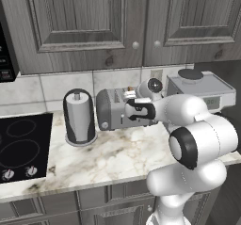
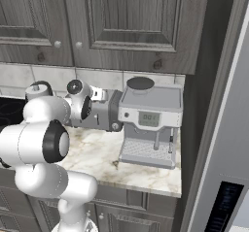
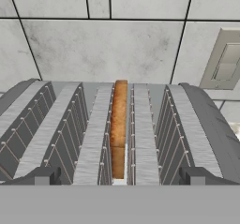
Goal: Start the toaster. Once the lever pops up, take the bread to the plate on the dining counter.
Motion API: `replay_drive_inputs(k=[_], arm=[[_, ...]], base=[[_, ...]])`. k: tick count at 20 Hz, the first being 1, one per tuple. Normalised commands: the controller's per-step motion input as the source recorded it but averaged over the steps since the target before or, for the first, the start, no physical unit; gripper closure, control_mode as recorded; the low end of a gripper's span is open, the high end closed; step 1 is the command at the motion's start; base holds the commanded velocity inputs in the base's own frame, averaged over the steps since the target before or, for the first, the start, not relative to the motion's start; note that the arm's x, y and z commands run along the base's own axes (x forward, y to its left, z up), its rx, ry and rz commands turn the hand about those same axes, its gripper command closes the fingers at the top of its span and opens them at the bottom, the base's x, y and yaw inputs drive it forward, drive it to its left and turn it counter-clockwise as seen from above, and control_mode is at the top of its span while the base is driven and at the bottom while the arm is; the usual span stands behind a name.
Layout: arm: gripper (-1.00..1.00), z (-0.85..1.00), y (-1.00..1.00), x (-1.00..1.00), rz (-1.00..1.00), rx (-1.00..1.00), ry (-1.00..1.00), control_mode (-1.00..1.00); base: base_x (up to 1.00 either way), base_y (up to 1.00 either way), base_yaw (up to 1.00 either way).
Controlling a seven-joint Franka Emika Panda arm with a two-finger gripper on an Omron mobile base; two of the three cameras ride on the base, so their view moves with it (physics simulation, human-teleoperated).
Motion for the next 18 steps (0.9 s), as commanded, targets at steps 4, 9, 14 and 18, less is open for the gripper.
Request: replay_drive_inputs(k=[4,9,14,18], arm=[[-1.00,-0.02,0.00,0.08,0.00,0.00,-0.01,-1.00],[-1.00,-0.01,0.00,0.14,0.00,0.00,-0.03,-1.00],[-1.00,-0.01,0.00,0.12,0.00,0.00,-0.03,-1.00],[-1.00,-0.06,0.00,0.06,0.00,0.00,-0.02,-1.00]], base=[[0.00,0.00,0.00],[0.00,0.00,0.00],[0.00,0.00,0.00],[0.00,0.00,0.00]])
